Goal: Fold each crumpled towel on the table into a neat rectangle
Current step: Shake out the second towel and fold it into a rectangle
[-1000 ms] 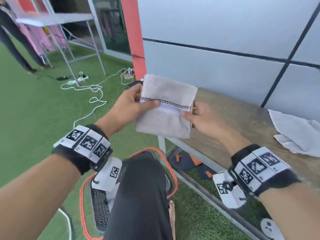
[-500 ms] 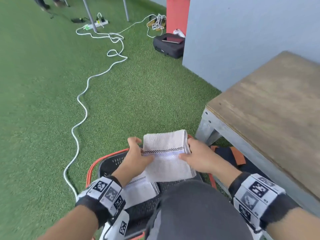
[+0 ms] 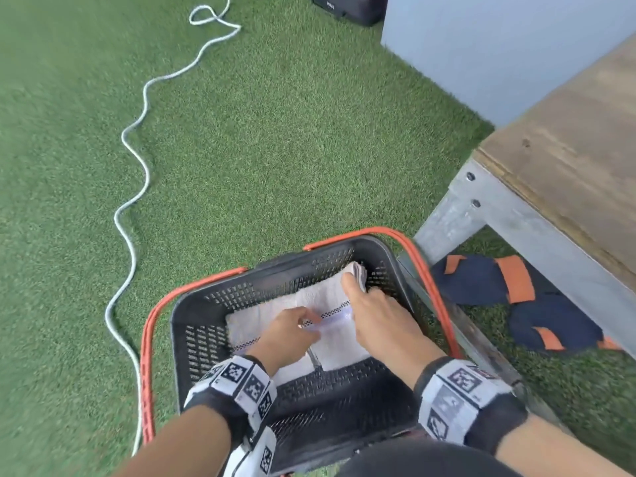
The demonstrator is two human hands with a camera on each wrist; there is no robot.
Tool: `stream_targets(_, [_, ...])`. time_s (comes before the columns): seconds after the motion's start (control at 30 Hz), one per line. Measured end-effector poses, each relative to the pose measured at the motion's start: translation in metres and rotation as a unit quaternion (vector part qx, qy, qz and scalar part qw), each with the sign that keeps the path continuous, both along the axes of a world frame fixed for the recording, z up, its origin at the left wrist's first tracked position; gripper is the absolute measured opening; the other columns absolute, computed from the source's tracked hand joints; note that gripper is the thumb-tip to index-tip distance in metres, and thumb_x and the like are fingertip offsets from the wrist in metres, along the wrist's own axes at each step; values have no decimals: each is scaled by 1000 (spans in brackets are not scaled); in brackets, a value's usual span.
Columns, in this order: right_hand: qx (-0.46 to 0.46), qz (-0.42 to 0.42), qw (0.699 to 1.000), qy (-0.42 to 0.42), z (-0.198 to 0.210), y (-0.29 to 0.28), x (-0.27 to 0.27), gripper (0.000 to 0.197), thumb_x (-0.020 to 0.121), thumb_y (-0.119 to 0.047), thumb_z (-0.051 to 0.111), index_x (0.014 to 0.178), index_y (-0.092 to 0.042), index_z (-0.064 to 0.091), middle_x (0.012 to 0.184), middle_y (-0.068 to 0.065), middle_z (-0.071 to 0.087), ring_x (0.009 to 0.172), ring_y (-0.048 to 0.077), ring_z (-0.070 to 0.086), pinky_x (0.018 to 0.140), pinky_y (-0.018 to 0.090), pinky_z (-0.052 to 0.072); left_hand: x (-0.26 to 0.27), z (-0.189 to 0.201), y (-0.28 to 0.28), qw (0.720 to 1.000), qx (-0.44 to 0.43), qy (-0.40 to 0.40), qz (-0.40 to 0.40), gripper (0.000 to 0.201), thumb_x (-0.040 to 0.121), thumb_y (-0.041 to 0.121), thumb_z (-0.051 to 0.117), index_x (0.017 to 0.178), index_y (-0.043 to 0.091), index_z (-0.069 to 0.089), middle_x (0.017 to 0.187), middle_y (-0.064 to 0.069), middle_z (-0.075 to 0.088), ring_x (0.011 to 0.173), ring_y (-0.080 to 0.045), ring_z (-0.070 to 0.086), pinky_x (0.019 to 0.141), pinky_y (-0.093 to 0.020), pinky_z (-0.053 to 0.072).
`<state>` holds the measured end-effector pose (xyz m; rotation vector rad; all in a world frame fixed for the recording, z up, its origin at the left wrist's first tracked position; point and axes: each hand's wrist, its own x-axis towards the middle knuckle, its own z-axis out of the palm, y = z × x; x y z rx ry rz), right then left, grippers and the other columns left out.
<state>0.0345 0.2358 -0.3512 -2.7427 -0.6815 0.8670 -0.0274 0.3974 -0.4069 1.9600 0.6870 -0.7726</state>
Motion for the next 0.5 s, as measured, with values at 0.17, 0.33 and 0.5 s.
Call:
stream_targets(0.17, [-55, 4, 997, 54, -6, 0, -1, 41, 94, 9, 46, 131, -8, 46, 120, 16, 52, 107, 35, 61, 76, 40, 46, 4, -8, 1, 999, 20, 17, -20, 37, 93, 15, 61, 130, 19, 63, 137, 4, 60, 90, -26, 72, 79, -43, 61])
stream_targets(0.33, [-49, -12, 996, 79, -11, -4, -6, 51, 91, 10, 54, 138, -9, 46, 130, 17, 48, 115, 35, 60, 91, 42, 52, 5, -11, 2, 999, 21, 22, -15, 38, 94, 14, 60, 131, 19, 63, 133, 3, 63, 74, -20, 66, 74, -40, 60])
stream_targets(0.5, [-36, -4, 999, 29, -9, -3, -5, 50, 90, 9, 55, 136, -6, 44, 139, 17, 34, 120, 32, 52, 94, 38, 49, 5, -10, 0, 999, 26, 19, -13, 37, 97, 14, 60, 133, 16, 61, 130, -5, 65, 64, -13, 59, 52, -24, 54])
